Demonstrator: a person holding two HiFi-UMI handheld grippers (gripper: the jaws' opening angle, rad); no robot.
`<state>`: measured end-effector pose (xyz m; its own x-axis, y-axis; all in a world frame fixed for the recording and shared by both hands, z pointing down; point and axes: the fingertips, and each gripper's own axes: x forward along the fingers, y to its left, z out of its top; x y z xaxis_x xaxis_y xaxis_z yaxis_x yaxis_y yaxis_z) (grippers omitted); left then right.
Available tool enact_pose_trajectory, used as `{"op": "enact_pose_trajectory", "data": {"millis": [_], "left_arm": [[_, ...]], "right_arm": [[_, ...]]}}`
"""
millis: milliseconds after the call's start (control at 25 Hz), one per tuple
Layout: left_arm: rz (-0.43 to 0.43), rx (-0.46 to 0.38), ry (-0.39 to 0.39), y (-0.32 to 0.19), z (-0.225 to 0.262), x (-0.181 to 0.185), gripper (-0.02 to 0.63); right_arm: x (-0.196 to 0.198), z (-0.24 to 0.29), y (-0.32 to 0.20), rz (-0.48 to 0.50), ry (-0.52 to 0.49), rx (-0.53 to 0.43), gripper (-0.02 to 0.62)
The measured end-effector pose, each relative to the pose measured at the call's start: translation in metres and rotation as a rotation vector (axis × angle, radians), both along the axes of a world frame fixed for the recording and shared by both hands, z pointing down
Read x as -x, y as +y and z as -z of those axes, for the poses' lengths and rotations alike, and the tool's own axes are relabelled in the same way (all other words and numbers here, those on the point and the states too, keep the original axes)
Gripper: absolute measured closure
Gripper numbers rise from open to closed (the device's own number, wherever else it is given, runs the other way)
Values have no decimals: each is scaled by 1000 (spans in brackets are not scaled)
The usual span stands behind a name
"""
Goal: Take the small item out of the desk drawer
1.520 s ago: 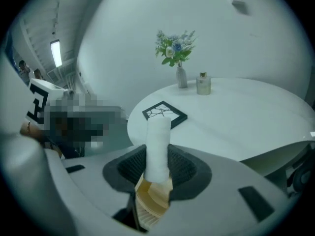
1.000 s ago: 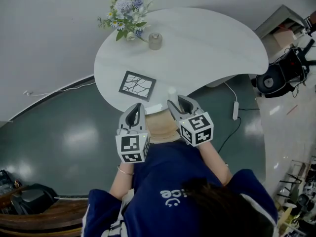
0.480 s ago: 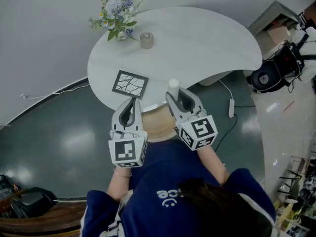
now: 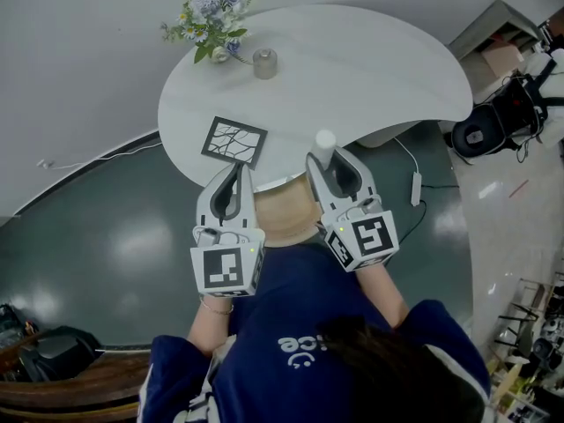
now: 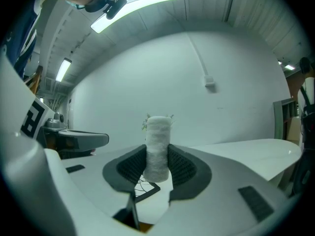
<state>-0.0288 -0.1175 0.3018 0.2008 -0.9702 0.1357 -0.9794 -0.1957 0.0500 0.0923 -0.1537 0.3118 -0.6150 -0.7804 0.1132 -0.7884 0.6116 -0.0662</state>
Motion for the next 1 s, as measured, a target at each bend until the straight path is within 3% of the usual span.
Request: {"op": "enact_pose_trajectory", "data": {"millis": [480,640,1000], "left_arm": [[11,-17,-11,7,4,3,603],[14,-14,-3,9,4,3,603],[40,9,-11,10,1,13,603]], "right_arm": [[11,3,9,31,27,-34,456],[11,8,11,27,-15,-20,456],[18,8,16,41,37,-54,456]]}}
